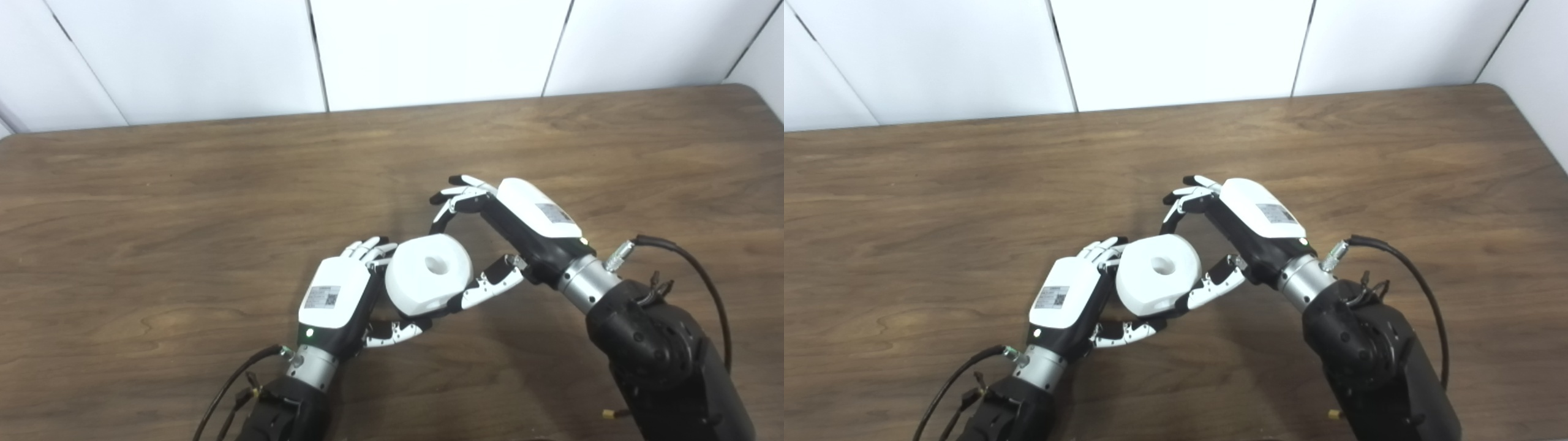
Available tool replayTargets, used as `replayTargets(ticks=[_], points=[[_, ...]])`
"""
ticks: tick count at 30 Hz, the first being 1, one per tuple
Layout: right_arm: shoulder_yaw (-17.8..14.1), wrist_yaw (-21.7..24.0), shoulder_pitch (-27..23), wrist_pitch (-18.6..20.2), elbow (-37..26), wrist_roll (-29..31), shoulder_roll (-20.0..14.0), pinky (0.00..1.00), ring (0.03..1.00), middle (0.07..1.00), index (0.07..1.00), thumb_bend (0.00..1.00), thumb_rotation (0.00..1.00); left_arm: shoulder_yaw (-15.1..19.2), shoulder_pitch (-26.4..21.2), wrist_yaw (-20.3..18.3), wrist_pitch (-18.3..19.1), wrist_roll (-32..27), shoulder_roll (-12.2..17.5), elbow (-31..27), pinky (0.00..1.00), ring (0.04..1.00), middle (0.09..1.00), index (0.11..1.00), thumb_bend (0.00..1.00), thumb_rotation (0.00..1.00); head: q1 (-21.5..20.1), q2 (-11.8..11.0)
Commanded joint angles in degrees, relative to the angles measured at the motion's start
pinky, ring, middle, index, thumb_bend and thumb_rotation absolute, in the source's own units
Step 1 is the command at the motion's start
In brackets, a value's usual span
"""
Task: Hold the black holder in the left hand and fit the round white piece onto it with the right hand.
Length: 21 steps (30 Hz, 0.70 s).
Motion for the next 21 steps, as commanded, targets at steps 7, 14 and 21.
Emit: replayTargets(ticks=[7, 14, 21], points=[[-1.0, 0.6, -2.1, -0.7, -1.0, -0.5, -1.0, 0.78, 0.929, 0.815, 0.483, 0.52, 0.13, -0.8, 0.2, -2.4, 0.4, 1.7, 0.5, 0.7, 0.88, 0.89, 0.819, 0.488, 0.52, 0.05, 0.0, 0.0], [-2.4, 0.4, -2.8, -1.3, -2.1, 0.2, -0.8, 0.78, 0.93, 0.812, 0.483, 0.52, 0.13, -0.8, 0.2, -2.2, 0.2, 1.4, 0.5, 1.1, 0.88, 0.89, 0.819, 0.488, 0.52, 0.05, -0.2, -0.3], [-3.4, 1.1, -4.2, -0.4, -4.5, -0.4, -0.1, 0.77, 0.925, 0.807, 0.482, 0.52, 0.13, -0.8, 0.1, -2.0, 0.1, 1.2, 0.4, 1.3, 0.88, 0.888, 0.819, 0.488, 0.52, 0.05, -0.2, -0.3]])
